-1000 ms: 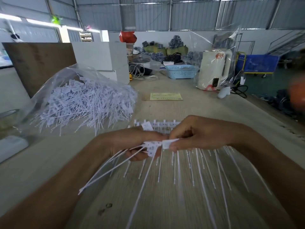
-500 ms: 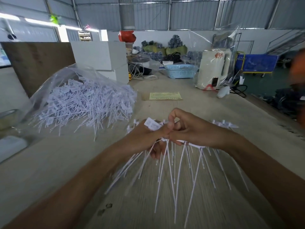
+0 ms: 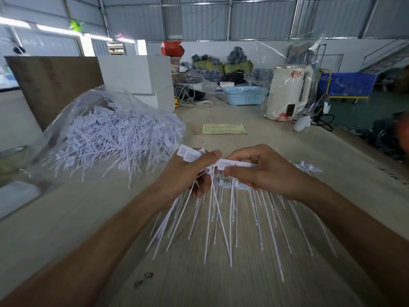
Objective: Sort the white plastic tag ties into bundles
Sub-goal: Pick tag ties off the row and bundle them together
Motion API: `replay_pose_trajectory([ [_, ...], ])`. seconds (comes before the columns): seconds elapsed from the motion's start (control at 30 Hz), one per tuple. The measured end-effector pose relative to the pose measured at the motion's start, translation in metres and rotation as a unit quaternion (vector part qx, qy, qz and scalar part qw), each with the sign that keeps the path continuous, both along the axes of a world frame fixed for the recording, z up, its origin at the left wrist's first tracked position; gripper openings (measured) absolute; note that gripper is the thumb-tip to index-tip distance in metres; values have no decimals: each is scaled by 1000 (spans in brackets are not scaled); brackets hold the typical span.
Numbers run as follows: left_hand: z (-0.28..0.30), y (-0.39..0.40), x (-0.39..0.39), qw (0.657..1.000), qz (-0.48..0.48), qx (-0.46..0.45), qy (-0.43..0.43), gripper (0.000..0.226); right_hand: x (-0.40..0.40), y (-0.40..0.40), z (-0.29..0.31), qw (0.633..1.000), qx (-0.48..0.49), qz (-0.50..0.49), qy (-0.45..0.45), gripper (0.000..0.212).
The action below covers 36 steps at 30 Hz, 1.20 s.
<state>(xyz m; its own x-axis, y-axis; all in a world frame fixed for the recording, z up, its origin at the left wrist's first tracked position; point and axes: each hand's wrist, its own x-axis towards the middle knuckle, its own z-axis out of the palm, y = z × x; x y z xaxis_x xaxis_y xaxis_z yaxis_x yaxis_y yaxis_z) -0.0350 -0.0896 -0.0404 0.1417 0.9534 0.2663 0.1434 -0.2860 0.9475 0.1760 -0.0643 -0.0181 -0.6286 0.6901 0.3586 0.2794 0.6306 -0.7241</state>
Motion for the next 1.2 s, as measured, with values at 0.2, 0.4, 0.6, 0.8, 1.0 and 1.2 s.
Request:
replay_pose_trajectory([
  [0.2,10,-2,-7,968,-51,-244,31,50,-6,-8,5,915,338,-63,-212,29],
  [0.4,14,-7,-19,955,-172,-204,129,25,17,-4,21,965,-46,194,-168,13],
  [0.6,19,-5,-23,988,-102,-73,89,48,31,8,13,980,-140,111,-88,19],
  [0.8,8,-7,6,998,-34,-16,59,43,-3,-1,-9,987,-143,76,4,18],
  [1.0,9,-10,6,1000,-9,11,27,38,-11,-3,-12,973,-197,80,92,19],
  [1.2,10,-11,-3,998,54,-39,-9,30,-11,-9,-4,995,-88,48,7,16],
])
